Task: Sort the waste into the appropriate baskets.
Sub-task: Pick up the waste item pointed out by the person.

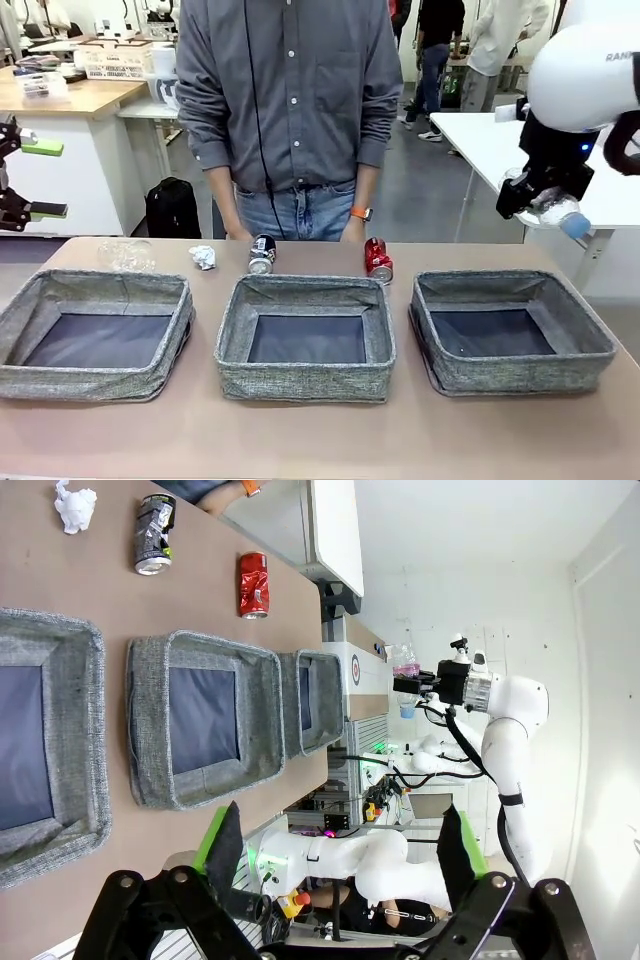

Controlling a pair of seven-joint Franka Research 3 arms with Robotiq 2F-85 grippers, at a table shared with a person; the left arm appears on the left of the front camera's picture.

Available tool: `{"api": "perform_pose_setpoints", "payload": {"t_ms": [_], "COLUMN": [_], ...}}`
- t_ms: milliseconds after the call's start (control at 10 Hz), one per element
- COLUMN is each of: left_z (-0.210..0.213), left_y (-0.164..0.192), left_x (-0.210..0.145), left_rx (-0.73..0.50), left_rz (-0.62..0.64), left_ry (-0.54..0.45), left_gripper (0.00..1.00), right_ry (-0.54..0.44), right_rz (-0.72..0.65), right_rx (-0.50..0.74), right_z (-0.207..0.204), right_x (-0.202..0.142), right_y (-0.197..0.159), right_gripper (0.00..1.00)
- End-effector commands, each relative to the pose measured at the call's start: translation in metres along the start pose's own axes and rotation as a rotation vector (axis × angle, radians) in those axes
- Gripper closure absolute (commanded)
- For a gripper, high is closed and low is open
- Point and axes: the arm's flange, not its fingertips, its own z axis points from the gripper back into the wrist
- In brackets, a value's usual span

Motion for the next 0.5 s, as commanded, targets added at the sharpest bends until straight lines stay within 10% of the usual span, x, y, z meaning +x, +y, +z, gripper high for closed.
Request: {"api": "perform_pose_setpoints", "payload": {"t_ms": [0,400], "left_z": [-0.001,-0.001], "left_y": [-0.001,-0.001], "left_x": [0.0,0.0], "left_rx": [-0.024,-0.024], "left_rz": [-0.018,-0.018], "left_ry": [-0.005,-0.005], "left_gripper": [0.0,0.0], "right_ry": [0.068,0.333], "right_rz": [-0.12,-0.339], "right_rx": [-0.016,-0.179], "right_z": [0.058,0.147], "right_x": [0.01,0.051], "right_y": [0.058,0.197], "right_gripper": [1.0,1.0]}}
